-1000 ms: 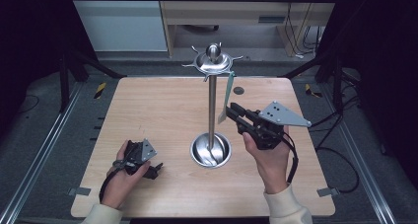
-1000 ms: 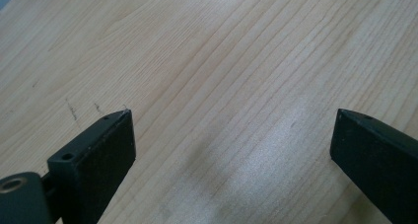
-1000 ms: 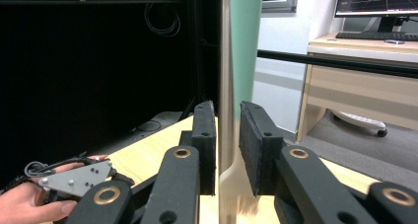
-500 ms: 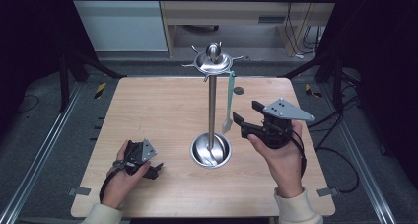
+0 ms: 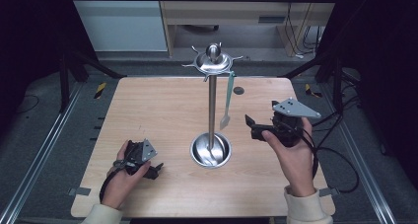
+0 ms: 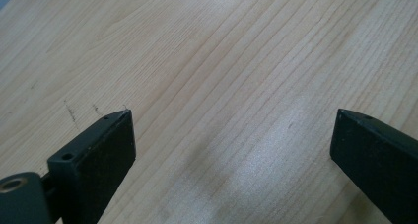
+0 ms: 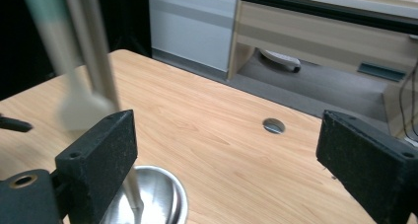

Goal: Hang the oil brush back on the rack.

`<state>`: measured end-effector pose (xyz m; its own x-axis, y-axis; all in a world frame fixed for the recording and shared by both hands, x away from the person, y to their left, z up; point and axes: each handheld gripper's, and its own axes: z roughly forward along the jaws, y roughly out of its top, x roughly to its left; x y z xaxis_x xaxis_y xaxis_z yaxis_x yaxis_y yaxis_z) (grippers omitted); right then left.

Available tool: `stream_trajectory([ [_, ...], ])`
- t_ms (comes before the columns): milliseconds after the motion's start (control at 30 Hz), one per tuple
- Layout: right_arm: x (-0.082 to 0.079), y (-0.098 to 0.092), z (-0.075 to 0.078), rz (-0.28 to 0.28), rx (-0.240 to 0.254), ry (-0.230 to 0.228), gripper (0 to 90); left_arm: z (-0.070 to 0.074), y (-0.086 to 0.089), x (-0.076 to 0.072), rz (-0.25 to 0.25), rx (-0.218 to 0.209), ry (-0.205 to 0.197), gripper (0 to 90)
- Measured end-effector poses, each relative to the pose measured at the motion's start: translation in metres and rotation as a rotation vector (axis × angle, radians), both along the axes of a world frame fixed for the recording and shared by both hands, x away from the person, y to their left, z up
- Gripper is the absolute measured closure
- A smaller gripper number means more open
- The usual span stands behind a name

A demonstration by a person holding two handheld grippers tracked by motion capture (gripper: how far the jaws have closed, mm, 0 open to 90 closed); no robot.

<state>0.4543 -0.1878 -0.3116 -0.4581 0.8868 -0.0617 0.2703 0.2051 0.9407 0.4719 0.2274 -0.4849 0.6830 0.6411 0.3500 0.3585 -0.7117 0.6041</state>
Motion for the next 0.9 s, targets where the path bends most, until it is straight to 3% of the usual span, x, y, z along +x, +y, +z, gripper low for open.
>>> stream_trajectory([
  [300,0.015,-0.025,-0.027,-0.041,-0.004,0.085,9.7,0.001,0.000,0.000,-0.001,0.003,-0.007,3.1],
  [533,0.024,-0.035,-0.050,-0.041,-0.029,0.150,11.4,0.001,0.001,0.000,0.001,0.002,-0.009,3.1],
  [900,0.032,-0.036,-0.078,-0.048,-0.078,0.188,13.8,0.001,0.000,0.000,0.000,0.002,-0.008,3.1],
])
